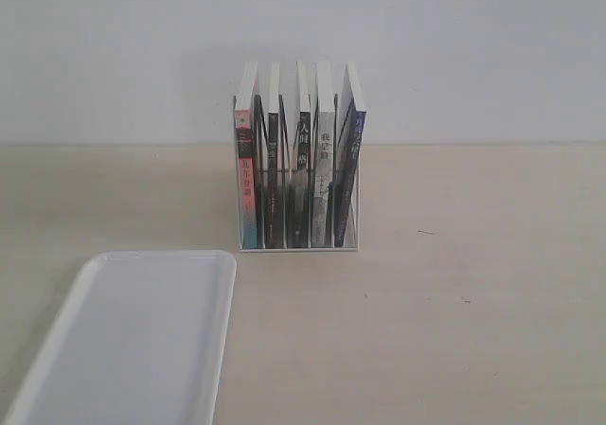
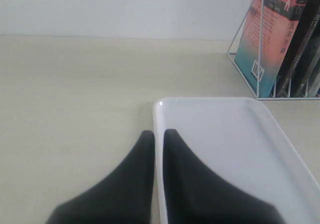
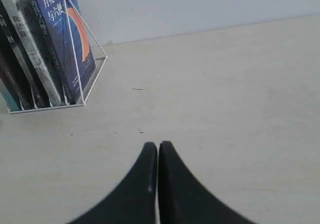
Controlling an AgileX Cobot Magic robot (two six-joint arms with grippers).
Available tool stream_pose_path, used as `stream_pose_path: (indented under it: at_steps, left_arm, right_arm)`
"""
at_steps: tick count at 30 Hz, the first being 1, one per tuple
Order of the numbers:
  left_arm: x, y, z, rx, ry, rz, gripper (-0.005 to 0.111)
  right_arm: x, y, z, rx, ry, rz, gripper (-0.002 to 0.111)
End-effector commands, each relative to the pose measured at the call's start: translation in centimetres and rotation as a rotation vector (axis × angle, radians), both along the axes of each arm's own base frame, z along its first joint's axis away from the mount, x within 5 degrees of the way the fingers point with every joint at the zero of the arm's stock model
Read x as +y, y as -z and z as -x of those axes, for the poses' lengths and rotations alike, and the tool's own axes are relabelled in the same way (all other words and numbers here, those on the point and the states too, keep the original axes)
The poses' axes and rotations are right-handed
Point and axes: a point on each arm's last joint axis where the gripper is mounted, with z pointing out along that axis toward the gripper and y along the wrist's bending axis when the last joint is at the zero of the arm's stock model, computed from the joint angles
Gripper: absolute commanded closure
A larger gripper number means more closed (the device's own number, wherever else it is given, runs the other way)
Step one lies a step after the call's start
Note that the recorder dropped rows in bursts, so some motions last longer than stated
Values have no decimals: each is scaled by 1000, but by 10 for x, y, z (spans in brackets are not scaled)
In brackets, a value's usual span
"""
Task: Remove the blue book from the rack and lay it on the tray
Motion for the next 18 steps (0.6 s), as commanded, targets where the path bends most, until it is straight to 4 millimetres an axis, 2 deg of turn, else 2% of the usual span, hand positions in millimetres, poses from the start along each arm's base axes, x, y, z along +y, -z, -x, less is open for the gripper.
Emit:
stream_pose_path:
  at_steps: [1, 8, 12, 14, 15, 16, 17, 18]
  left_arm:
    - [0, 1, 0, -4, -6, 7, 101]
    - [0, 1, 0, -4, -6, 7, 101]
    - [0, 1, 0, -4, -6, 7, 101]
    - [0, 1, 0, -4, -6, 7, 101]
    - [0, 1, 0, -4, -6, 7, 101]
    - [0, 1, 0, -4, -6, 7, 101]
    - [0, 1, 0, -4, -6, 7, 101]
    - [0, 1, 0, -4, -6, 7, 101]
  right_arm:
    - [0, -1, 0, -16, 5, 6, 108]
    - [0, -16, -2, -180, 8, -21, 108]
    - [-1, -36, -2, -401, 13, -59, 108]
    - [-2, -57, 4, -628, 17, -103, 108]
    - [-4, -75, 13, -842, 18, -166, 108]
    - [-5, -84, 17, -909, 16, -182, 108]
    - [-6, -114, 27, -970, 13, -196, 108]
    - [-6, -126, 30, -956, 12, -195, 108]
